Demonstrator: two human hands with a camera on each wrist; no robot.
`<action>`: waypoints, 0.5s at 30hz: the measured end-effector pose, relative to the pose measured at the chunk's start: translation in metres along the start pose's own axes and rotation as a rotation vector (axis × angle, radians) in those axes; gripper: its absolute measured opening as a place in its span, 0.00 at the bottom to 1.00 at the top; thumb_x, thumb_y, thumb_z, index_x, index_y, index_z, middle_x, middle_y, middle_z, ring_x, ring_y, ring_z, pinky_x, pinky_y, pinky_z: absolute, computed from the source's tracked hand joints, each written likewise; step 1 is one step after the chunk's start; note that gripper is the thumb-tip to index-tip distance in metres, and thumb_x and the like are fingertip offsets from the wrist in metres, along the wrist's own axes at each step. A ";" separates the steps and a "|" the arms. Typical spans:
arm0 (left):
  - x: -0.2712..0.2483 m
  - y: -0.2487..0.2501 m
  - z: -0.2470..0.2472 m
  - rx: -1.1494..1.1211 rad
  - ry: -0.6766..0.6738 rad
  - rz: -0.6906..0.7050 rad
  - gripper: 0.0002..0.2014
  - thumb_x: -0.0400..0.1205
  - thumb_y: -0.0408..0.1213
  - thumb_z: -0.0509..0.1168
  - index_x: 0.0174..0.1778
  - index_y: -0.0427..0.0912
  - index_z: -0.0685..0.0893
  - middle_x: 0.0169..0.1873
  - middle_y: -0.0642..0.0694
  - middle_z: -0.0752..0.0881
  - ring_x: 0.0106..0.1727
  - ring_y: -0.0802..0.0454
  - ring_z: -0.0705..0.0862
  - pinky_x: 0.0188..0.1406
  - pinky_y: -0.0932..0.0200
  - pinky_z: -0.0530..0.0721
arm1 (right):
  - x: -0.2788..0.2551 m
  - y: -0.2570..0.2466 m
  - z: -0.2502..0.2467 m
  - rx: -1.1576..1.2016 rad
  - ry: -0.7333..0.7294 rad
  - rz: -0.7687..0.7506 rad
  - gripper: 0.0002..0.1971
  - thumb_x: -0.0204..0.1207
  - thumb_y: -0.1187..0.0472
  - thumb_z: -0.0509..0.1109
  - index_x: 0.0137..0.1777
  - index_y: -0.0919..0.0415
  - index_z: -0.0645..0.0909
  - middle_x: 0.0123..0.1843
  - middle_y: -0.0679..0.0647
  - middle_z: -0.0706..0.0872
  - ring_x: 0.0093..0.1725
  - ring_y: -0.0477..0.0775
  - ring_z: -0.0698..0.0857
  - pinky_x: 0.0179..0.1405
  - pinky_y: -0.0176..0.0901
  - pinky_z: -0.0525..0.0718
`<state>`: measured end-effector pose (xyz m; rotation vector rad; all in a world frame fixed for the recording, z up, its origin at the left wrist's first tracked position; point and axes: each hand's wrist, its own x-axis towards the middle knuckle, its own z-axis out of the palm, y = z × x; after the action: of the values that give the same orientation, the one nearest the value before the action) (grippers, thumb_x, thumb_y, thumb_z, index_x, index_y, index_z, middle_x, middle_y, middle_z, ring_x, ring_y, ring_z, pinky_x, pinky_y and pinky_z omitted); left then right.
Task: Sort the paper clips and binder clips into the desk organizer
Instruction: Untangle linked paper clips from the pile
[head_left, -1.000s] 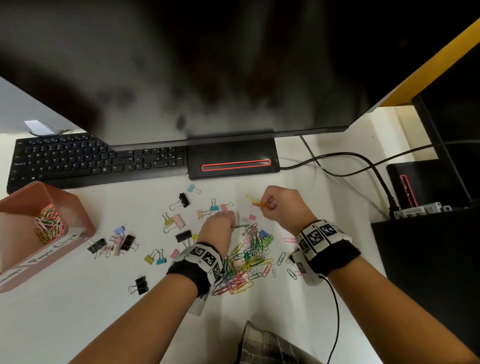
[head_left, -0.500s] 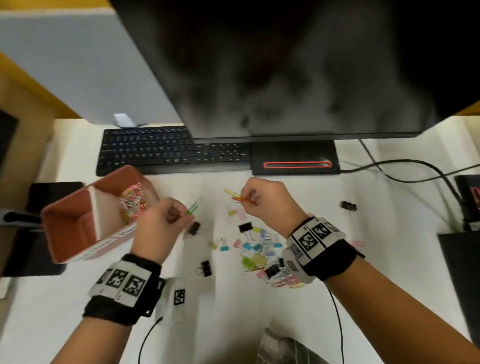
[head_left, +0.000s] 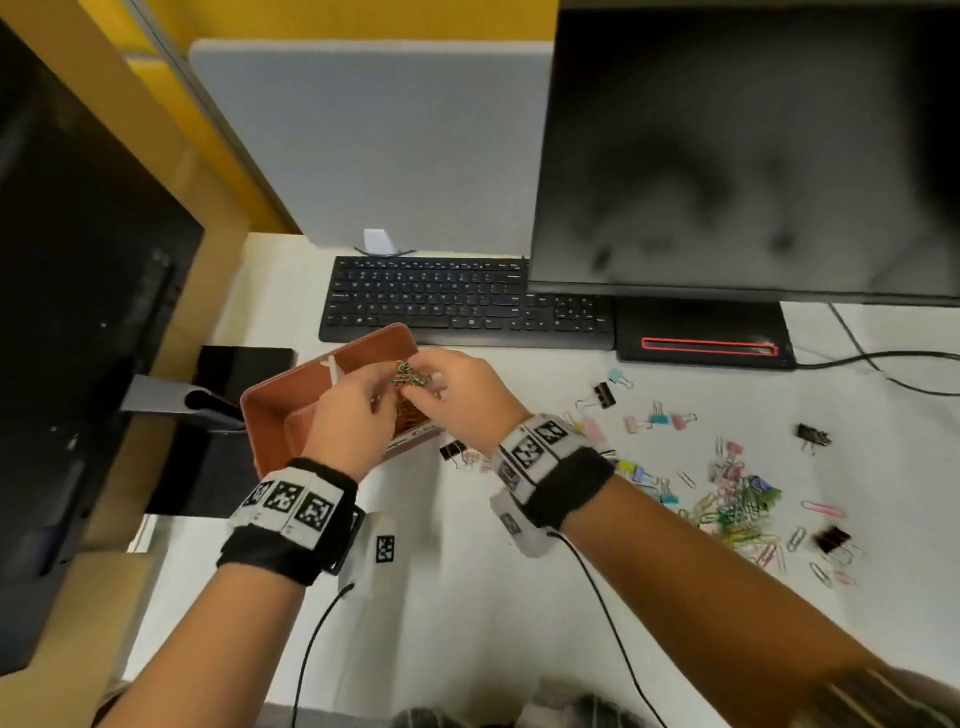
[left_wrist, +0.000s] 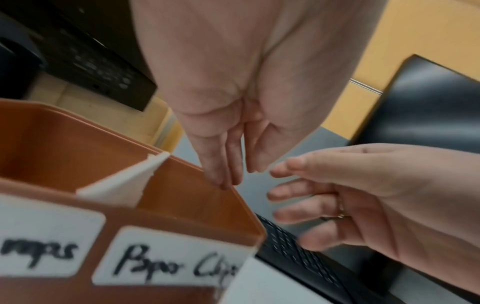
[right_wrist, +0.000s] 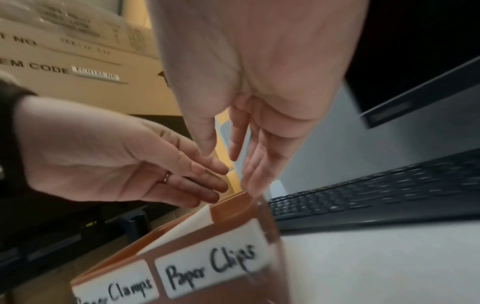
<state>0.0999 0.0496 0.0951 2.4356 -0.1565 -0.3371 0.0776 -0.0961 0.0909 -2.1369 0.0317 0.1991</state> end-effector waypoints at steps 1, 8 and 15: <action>-0.006 0.006 0.006 -0.045 -0.036 0.050 0.14 0.80 0.29 0.62 0.60 0.43 0.82 0.56 0.45 0.87 0.58 0.50 0.84 0.64 0.53 0.80 | -0.015 0.010 -0.010 0.012 0.010 -0.007 0.14 0.77 0.55 0.68 0.60 0.56 0.81 0.56 0.51 0.86 0.50 0.50 0.86 0.52 0.45 0.86; -0.039 0.056 0.099 -0.047 -0.403 0.300 0.11 0.78 0.32 0.66 0.54 0.47 0.84 0.48 0.51 0.85 0.38 0.63 0.82 0.38 0.83 0.74 | -0.154 0.138 -0.102 -0.172 0.143 0.346 0.05 0.74 0.56 0.72 0.48 0.49 0.80 0.35 0.40 0.76 0.31 0.36 0.73 0.35 0.33 0.71; -0.074 0.103 0.196 0.051 -0.670 0.354 0.13 0.78 0.36 0.66 0.58 0.45 0.82 0.52 0.47 0.83 0.47 0.52 0.83 0.50 0.62 0.80 | -0.231 0.206 -0.138 -0.113 0.070 0.530 0.05 0.71 0.62 0.72 0.44 0.53 0.79 0.28 0.42 0.73 0.29 0.40 0.72 0.33 0.32 0.68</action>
<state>-0.0291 -0.1333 0.0293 2.1942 -0.8775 -0.9772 -0.1525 -0.3367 0.0284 -2.2080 0.6438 0.4421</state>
